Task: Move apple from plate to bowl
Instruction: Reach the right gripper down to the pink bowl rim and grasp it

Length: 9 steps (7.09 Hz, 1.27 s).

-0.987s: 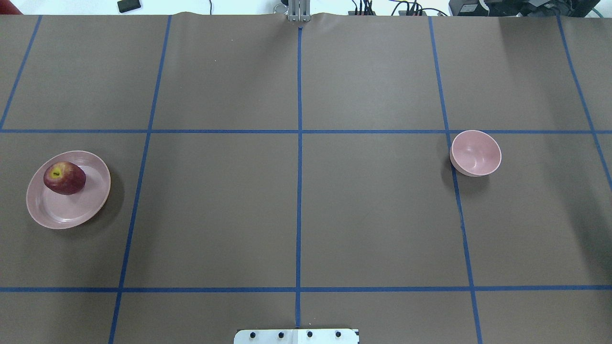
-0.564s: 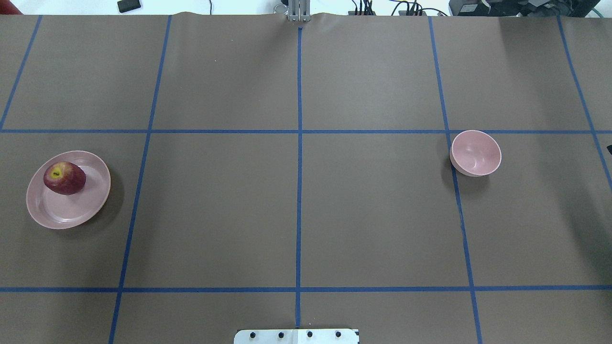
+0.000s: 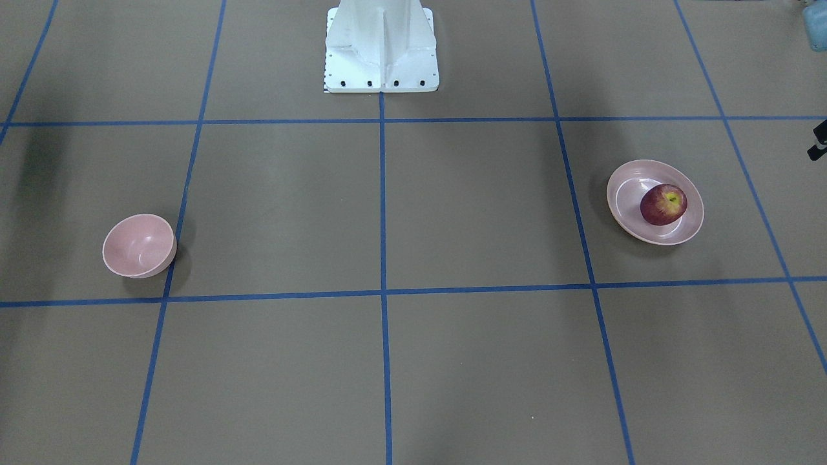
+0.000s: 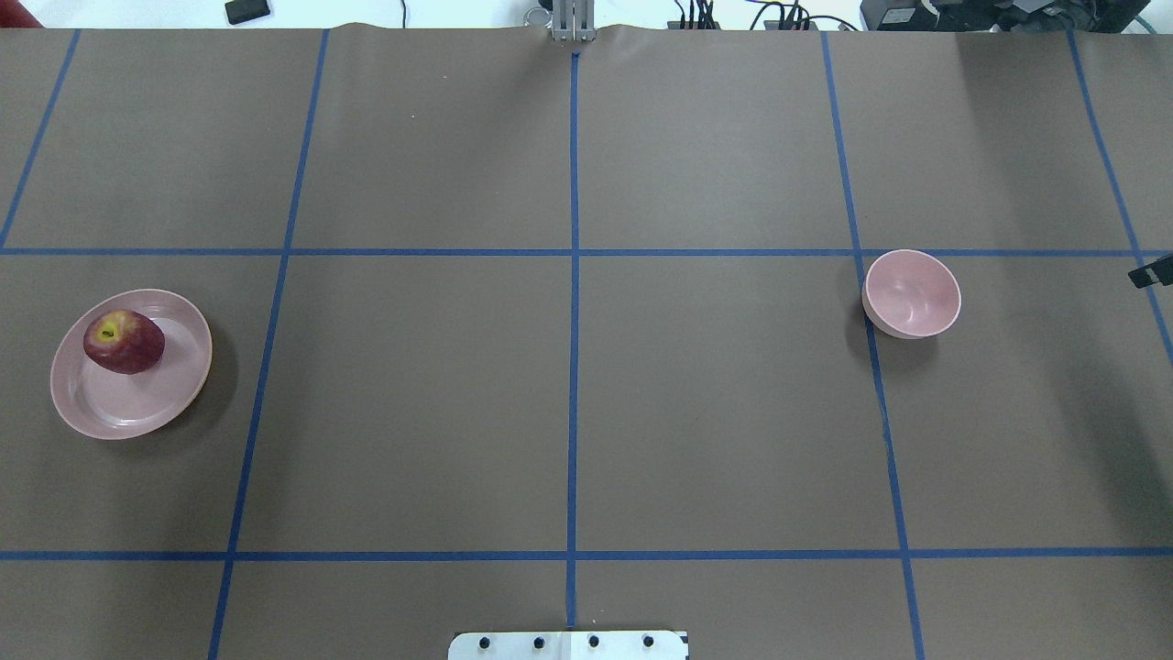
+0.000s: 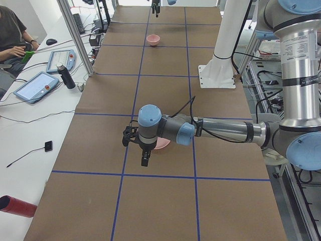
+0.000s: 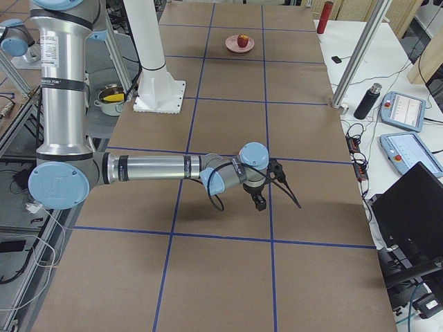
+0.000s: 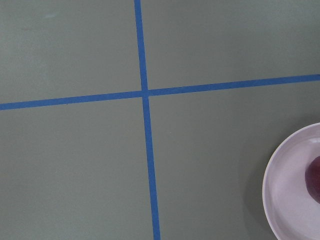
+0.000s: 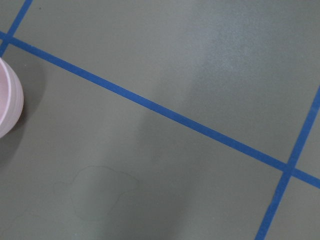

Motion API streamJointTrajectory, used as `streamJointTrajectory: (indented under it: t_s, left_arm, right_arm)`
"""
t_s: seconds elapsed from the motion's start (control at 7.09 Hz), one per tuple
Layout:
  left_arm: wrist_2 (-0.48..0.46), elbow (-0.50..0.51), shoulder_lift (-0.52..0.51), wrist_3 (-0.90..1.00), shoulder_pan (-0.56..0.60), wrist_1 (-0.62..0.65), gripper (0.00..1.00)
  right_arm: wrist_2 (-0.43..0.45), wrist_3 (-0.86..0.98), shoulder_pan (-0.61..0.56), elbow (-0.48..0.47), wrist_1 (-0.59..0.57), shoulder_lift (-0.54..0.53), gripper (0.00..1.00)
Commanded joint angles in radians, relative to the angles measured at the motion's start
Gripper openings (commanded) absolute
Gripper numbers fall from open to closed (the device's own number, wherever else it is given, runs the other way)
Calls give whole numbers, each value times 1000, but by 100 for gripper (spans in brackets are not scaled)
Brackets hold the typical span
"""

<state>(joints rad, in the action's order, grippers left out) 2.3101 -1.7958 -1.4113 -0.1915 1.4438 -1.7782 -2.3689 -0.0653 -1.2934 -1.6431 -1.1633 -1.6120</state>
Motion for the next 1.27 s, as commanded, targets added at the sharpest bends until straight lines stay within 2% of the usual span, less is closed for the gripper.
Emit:
streamJointTrajectory:
  t_s: [0.0, 0.28, 0.42, 0.56, 0.85, 1.13]
  left_arm:
    - [0, 1, 0, 0, 1, 3, 98]
    - [0, 15, -2, 0, 0, -1, 98]
    - [-1, 16, -2, 0, 0, -1, 98]
    - [-1, 16, -2, 0, 0, 0, 98]
    - [-1, 16, -6, 0, 0, 5, 98]
    - [-3, 18, -9, 0, 0, 5, 98]
  right_arm:
    - [43, -193, 127, -61, 1, 21, 100]
    - [39, -308, 181, -53, -6, 90, 100]
    - [42, -427, 206, -53, 0, 90, 100]
    - [40, -445, 226, -53, 4, 90, 100]
    - [46, -458, 233, -23, 95, 84, 100]
    - [50, -458, 240, -6, 97, 102, 100]
